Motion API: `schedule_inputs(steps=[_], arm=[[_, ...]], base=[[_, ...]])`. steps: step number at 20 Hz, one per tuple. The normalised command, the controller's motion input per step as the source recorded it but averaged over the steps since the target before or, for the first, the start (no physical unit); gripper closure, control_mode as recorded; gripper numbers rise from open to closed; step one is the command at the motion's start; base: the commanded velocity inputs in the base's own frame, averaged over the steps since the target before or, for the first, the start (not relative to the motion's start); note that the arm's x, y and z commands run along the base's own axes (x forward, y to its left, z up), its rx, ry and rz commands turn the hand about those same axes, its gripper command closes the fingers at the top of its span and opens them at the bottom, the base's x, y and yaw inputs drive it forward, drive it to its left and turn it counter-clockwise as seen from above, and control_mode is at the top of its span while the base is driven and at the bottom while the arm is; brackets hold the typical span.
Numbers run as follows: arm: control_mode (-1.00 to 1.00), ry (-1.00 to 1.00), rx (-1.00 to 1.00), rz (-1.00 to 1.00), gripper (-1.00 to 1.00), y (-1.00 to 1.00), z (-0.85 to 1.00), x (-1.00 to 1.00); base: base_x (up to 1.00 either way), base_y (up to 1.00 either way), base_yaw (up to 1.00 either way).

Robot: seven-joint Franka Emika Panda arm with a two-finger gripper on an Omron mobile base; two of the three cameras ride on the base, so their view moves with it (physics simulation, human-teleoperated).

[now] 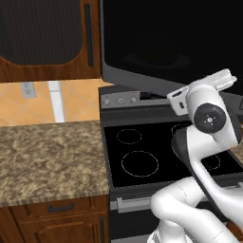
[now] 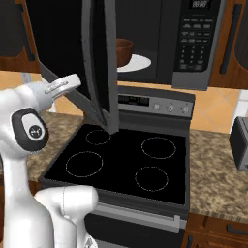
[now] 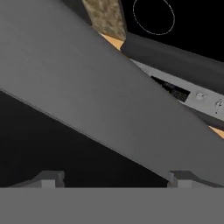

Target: Pick the lime from the sink and place it in the bowl. Then pick the bowl and place it in the microwave. Then close the microwave door and press the start button.

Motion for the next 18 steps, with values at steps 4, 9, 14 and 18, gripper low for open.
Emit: schedule_inputs(steps=[4, 9, 14, 18], arm=[[-1.00, 0.00, 0.18, 0.40, -1.00, -0.81, 0.22, 0.65], [-1.00, 0.03, 0.18, 0.38, -1.00, -0.62, 0.24, 0.76], [-1.00, 0.04, 0.18, 0.34, -1.00, -0.50, 0.25, 0.74], [-1.00, 0.04, 0.19, 0.18, -1.00, -0.11, 0.13, 0.84]], base=[[0.00, 0.00, 0.00], [0.00, 0.00, 0.00], [0.00, 0.00, 0.00], [0.00, 0.00, 0.00]])
